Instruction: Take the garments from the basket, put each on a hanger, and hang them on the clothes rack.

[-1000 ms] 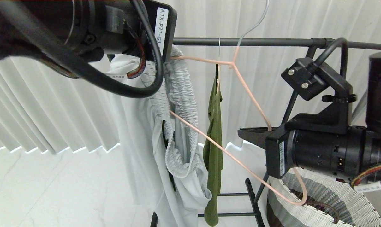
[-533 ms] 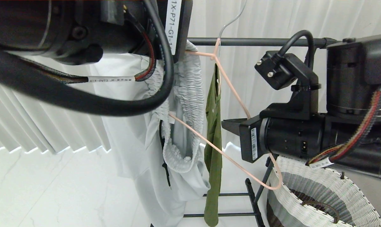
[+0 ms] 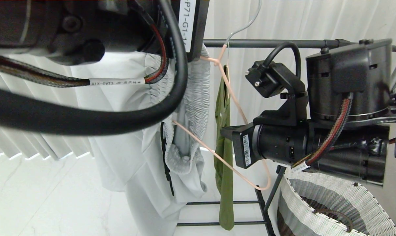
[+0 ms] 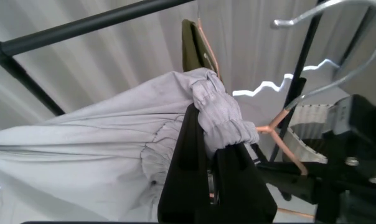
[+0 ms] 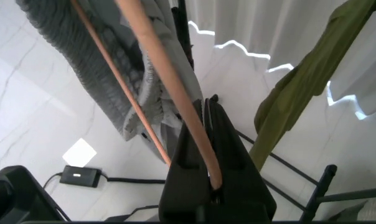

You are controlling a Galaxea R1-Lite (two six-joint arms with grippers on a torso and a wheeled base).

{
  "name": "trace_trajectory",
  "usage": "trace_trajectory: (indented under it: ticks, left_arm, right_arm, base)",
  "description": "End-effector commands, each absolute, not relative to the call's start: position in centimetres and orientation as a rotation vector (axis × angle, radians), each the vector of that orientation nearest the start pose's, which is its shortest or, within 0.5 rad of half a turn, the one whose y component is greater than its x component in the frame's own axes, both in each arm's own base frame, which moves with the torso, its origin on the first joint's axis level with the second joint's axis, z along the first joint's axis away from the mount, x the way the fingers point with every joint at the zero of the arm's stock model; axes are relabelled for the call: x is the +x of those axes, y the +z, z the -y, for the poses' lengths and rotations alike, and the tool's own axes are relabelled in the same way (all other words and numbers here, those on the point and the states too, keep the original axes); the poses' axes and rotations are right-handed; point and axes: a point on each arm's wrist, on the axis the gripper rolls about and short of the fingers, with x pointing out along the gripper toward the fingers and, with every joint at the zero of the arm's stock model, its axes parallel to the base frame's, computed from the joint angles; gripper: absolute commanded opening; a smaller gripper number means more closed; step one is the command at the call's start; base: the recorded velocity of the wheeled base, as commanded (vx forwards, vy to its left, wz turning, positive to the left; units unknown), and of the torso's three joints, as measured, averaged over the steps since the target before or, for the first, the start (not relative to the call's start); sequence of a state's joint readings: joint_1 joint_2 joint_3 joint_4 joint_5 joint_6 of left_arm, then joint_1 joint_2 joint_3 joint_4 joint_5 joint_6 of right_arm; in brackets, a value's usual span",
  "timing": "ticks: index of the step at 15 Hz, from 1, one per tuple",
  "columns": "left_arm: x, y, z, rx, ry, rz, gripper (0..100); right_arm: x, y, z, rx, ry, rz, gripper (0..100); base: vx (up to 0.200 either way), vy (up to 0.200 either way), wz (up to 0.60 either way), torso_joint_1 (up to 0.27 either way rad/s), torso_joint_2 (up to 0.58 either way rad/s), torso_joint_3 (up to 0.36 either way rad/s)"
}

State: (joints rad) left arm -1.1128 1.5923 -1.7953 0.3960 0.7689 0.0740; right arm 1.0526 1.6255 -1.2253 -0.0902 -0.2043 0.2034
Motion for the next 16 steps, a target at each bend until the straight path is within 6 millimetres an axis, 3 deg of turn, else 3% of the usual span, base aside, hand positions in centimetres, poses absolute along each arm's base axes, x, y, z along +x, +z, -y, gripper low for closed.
trace_trajectory:
  ticks: [1,5,9,16]
  left_arm:
    - [12.2,39.5,22.7,0.193,-0.373,-0.092,0]
    - [12.2,39.2,22.5,0.194,-0.366,-0.102,0]
    - [11.9,38.5,21.4,0.224,-0.361,-0.119,0]
    - [10.5,35.1,19.0,0.357,-0.372,-0.180,0]
  right_arm:
    - [15.1,26.7,-26.7,-0.001,0.826,-0.351,0]
    - [14.8,26.7,-26.8,0.000,0.835,-0.355,0]
    - [14.6,28.2,-25.2,0.085,0.808,-0.333,0]
    - [14.7,29.9,-23.1,0.131,0.761,-0.277,0]
  base:
    - [0.000,0.000,0.00,0.000,0.00,0.000]
    - [0.000,0.000,0.00,0.000,0.00,0.000]
    - [0.000,0.000,0.00,0.000,0.00,0.000]
    - [0.000,0.000,0.00,0.000,0.00,0.000]
